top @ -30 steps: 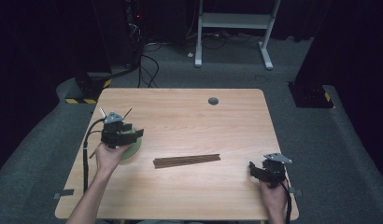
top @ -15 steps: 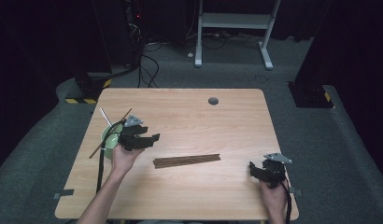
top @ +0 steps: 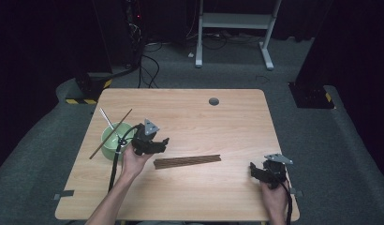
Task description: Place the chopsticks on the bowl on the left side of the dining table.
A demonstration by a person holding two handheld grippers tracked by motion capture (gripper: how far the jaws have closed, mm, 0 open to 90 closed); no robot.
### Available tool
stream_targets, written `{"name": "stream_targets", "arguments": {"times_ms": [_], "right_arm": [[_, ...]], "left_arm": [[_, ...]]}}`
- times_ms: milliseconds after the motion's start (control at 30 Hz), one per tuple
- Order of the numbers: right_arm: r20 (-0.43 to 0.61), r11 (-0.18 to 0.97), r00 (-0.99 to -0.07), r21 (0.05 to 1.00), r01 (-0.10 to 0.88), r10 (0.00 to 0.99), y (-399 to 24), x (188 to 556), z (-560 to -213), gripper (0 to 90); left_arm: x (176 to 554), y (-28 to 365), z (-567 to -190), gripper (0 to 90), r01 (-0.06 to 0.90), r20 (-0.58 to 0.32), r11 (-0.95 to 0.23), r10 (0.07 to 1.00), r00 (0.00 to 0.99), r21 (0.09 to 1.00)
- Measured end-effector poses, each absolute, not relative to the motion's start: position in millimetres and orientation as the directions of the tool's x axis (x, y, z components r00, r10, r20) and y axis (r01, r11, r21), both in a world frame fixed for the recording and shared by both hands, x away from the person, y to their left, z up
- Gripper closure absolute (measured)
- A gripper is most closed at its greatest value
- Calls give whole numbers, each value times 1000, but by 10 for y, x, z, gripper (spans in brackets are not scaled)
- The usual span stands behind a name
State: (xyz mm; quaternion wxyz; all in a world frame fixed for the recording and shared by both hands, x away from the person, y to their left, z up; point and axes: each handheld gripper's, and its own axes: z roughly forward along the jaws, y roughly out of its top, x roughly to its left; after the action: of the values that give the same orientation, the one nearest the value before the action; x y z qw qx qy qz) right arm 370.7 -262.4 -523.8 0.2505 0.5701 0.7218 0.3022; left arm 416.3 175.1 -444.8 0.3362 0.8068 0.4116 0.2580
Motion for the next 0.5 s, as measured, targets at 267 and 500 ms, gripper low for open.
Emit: {"name": "stream_targets", "arguments": {"times_ms": [267, 500], "right_arm": [[-17, 168, -225, 722, 671, 974, -2625, 3707, -5238, 235], [-18, 168, -225, 722, 671, 974, -2625, 3707, -5238, 235]], "left_arm": [[4232, 1649, -4523, 259, 567, -61, -363, 802, 594, 740], [4243, 1498, -4563, 265, 559, -93, -367, 770, 631, 744]]}}
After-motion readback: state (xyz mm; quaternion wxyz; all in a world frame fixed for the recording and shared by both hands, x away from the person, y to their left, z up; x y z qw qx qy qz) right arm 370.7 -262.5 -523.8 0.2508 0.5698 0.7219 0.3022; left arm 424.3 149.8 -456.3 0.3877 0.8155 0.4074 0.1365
